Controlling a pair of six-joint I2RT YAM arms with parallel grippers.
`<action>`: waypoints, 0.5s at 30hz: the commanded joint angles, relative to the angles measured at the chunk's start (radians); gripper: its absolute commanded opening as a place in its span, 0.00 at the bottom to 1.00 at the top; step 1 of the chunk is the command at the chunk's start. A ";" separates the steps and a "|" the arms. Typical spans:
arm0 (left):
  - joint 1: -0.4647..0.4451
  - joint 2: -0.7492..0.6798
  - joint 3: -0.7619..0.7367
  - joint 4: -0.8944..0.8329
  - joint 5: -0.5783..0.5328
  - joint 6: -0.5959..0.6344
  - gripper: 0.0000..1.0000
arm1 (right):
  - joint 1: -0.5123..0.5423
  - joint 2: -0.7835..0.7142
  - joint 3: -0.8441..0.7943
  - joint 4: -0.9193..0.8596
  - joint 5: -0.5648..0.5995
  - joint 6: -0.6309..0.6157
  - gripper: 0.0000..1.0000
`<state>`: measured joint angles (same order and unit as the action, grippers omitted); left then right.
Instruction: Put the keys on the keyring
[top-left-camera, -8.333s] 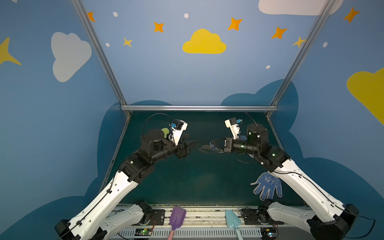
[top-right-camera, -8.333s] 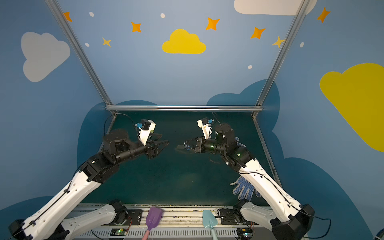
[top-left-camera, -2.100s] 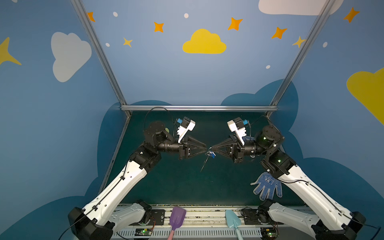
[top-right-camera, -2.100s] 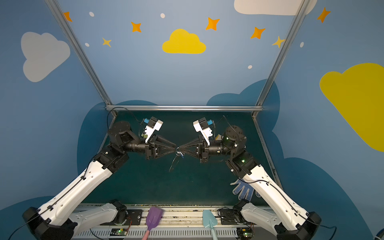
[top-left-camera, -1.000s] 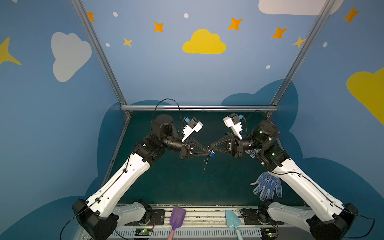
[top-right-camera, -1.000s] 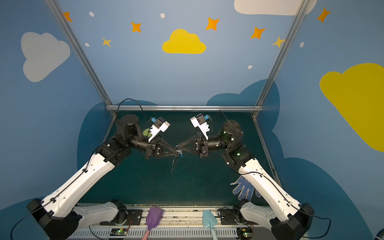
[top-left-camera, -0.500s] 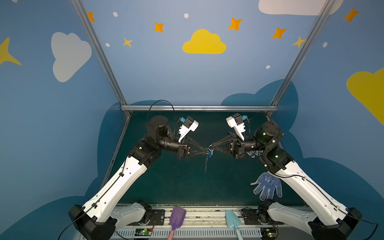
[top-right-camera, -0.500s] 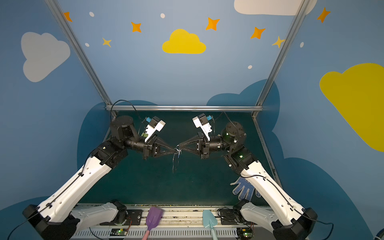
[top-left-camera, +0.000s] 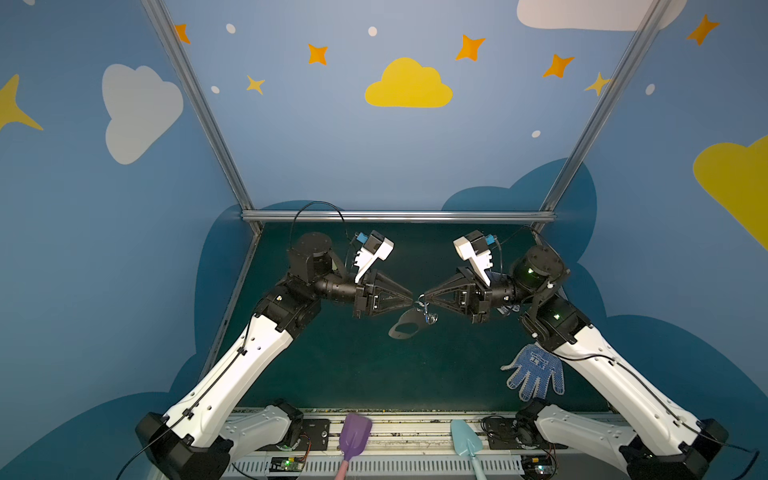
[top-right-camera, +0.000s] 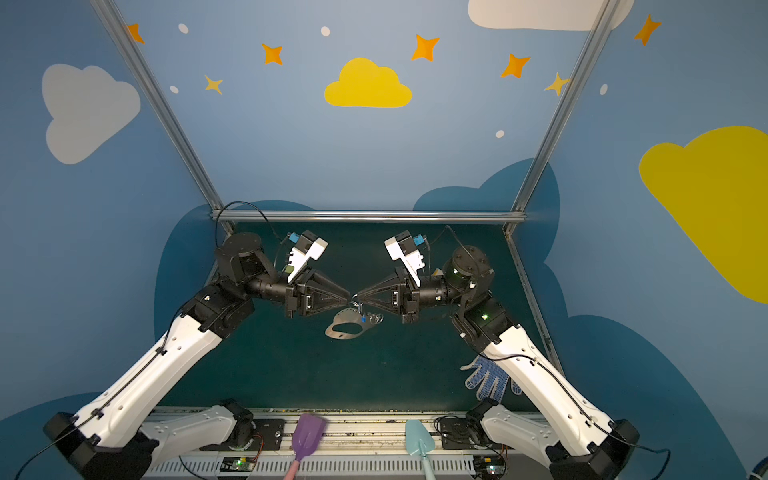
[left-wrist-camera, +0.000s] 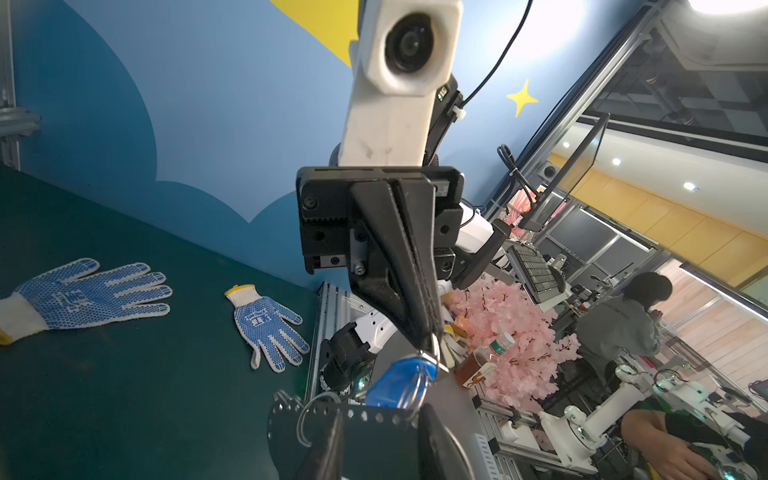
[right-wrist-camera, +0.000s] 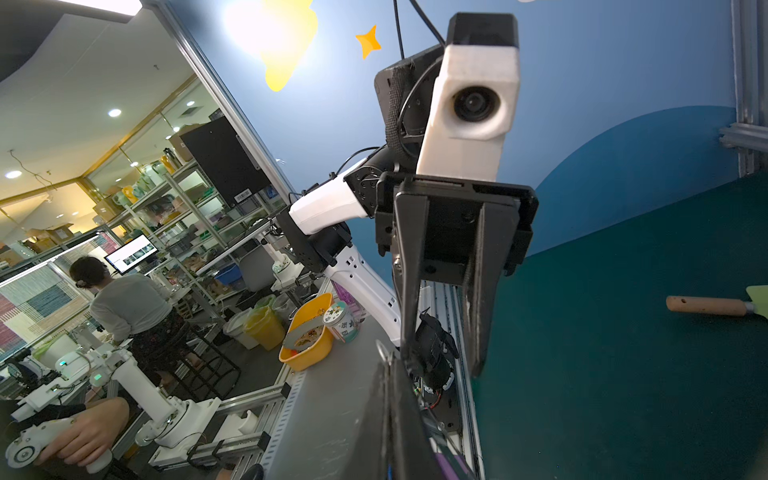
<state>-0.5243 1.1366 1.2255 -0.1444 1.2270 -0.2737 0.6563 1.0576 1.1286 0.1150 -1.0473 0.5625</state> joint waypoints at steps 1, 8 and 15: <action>0.001 0.001 0.014 0.027 0.041 -0.002 0.32 | -0.002 0.006 0.028 0.017 -0.019 0.008 0.00; -0.017 0.017 0.027 0.008 0.084 -0.008 0.33 | -0.004 0.021 0.033 0.041 -0.033 0.037 0.00; -0.041 0.048 0.056 -0.071 0.090 0.044 0.22 | -0.004 0.033 0.042 0.052 -0.036 0.048 0.00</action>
<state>-0.5606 1.1786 1.2541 -0.1864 1.2945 -0.2607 0.6552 1.0893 1.1297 0.1276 -1.0679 0.6022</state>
